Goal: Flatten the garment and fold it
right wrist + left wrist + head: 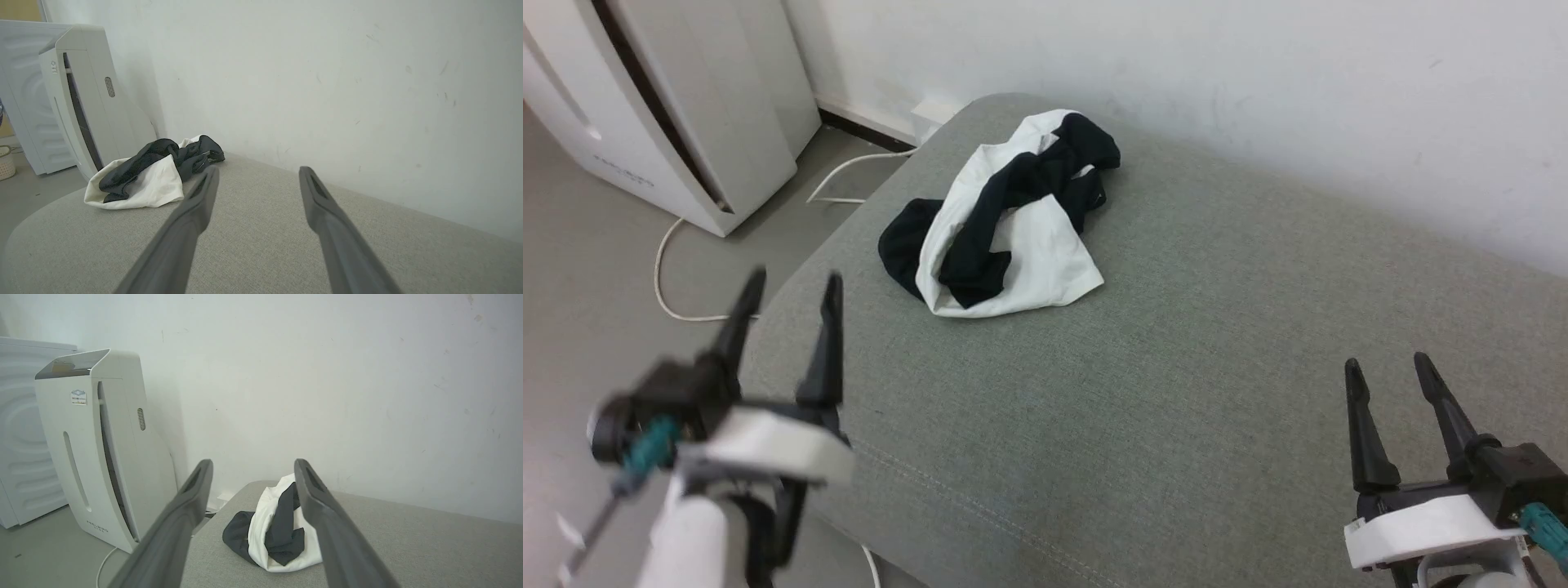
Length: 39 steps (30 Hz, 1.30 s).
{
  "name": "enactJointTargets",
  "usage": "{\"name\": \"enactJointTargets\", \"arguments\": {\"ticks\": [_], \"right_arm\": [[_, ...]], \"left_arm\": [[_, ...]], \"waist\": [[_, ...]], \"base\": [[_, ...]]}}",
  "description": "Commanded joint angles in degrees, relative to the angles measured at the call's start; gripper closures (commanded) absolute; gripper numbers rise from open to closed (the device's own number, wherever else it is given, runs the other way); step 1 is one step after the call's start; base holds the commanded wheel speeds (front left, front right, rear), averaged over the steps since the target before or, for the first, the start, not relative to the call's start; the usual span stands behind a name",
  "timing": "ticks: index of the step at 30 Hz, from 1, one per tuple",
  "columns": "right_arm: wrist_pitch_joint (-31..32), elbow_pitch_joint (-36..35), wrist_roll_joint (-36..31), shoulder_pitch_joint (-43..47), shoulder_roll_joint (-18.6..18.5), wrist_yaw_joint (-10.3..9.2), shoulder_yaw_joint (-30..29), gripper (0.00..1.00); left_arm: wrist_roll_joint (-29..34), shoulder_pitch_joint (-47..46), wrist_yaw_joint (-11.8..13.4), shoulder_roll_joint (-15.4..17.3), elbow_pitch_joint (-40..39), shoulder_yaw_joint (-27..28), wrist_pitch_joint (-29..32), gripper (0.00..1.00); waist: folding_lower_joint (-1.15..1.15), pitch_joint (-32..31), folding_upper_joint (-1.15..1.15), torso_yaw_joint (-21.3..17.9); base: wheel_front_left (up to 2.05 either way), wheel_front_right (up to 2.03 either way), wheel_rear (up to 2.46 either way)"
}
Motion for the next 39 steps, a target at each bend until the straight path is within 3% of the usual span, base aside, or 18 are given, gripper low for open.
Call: {"name": "enactJointTargets", "arguments": {"ticks": [1,8,15,22,29,39], "right_arm": [[-0.63,0.12,0.36,0.49,-0.08,0.31,-0.35,0.0],[-0.63,-0.36,-0.66,-0.42,-0.08,0.31,-0.39,0.0],[-0.63,-0.85,-3.05,-1.57,-0.08,0.31,-0.77,0.0],[-0.63,-2.13,-6.02,-3.12,-0.08,0.31,-0.79,0.0],[-0.63,-4.5,-8.6,-5.33,-0.08,0.31,-2.17,0.0],[-0.63,-7.11,-10.92,-8.1,-0.08,0.31,-3.07,0.0]], "left_arm": [[-0.38,-3.74,-0.83,2.01,0.12,-0.44,2.58,0.0],[-4.7,-18.17,-2.03,9.41,3.96,-2.13,15.54,0.0],[-12.76,-32.24,-2.32,16.01,12.64,-2.95,24.19,0.0],[-21.71,-40.55,-2.35,19.24,21.45,-2.16,34.02,0.0],[-26.03,-43.15,-2.35,22.77,26.57,-1.26,38.51,0.0],[-28.05,-44.26,-1.18,22.08,32.43,-1.77,42.07,0.0]], "waist": [[0.0,0.4,0.0,0.37],[0.0,2.79,0.0,-1.73],[0.0,6.65,0.0,-5.03],[0.0,12.36,0.0,-9.22],[0.0,18.4,0.0,-13.44],[0.0,26.87,0.0,-15.98]], "base": [[0.0,0.0,0.0],[0.0,0.0,0.0],[0.0,0.0,0.0],[0.0,0.0,0.0],[0.0,0.0,0.0],[0.0,0.0,0.0]]}}
